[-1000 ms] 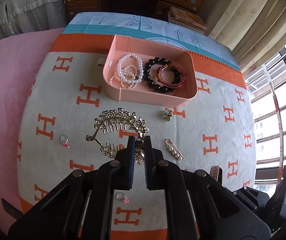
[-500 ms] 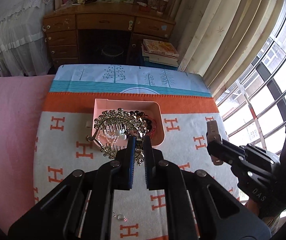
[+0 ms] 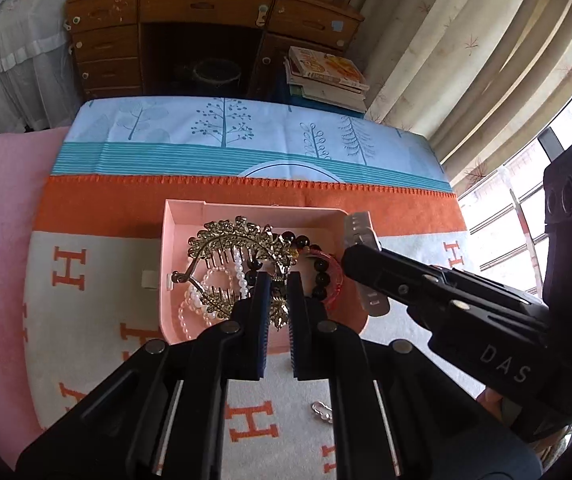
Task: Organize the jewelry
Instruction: 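Carry the gold brooch and white smartwatch into the pink tray and release both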
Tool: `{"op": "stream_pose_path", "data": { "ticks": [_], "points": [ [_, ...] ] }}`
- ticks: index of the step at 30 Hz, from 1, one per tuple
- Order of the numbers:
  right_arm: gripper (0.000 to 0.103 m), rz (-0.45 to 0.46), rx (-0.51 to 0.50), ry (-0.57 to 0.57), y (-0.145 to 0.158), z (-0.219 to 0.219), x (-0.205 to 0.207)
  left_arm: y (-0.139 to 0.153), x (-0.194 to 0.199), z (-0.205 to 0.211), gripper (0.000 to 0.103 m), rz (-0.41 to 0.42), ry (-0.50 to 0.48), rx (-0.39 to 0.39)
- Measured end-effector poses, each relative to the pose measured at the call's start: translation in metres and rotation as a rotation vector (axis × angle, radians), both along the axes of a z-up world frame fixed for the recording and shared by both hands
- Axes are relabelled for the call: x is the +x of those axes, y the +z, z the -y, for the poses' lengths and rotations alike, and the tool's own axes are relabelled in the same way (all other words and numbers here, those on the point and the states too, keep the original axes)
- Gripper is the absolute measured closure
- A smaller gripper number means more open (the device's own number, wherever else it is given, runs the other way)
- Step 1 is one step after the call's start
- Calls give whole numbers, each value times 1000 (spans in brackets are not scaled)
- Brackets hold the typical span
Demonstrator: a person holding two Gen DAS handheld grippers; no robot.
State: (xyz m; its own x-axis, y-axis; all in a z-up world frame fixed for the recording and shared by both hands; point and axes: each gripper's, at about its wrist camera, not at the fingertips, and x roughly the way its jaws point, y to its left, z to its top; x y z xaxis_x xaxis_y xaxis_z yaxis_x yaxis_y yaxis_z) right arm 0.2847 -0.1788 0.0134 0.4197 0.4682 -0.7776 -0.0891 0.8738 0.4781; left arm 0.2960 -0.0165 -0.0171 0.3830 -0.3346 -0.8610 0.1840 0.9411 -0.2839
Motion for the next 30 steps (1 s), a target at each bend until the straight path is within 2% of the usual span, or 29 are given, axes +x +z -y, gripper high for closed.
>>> {"op": "stream_pose_path", "data": {
  "ticks": [6,11,12,17,19,22,23,24,28,29,30],
  "points": [
    [93,-78,-33,-16,-54,-3,23,-44,20,7,97,-57,-30,15],
    [93,-115,-45,-18,-81,-7,39,-55,24,6,96,-71,-47,40],
    [91,-117,-52,-16,-84,-9,40,-56,24,6,96,-81,-49,38],
    [84,-111,-64,-23,-86,-14,41,-45,13,-5,95,-77,-34,28],
    [79,-105,-47,-26,-80,-12,35,-35,2,-10,93,-63,-38,18],
    [67,-92,-28,-30,-72,-8,29,-25,-15,-17,77,-37,-37,-7],
    [67,-85,-23,-30,-71,-8,27,-23,-20,-19,68,-33,-32,-20],
    [67,-80,-24,-28,-69,-8,26,-20,-26,-23,65,-30,-27,-36],
    [68,-62,-104,-58,-67,-14,25,-17,-42,-32,65,-31,-4,-71],
    [70,-58,-129,-72,-68,-16,26,-17,-44,-35,65,-31,5,-74],
    [78,-58,-142,-77,-70,-17,27,-18,-47,-39,65,-34,12,-81]
  ]
}}
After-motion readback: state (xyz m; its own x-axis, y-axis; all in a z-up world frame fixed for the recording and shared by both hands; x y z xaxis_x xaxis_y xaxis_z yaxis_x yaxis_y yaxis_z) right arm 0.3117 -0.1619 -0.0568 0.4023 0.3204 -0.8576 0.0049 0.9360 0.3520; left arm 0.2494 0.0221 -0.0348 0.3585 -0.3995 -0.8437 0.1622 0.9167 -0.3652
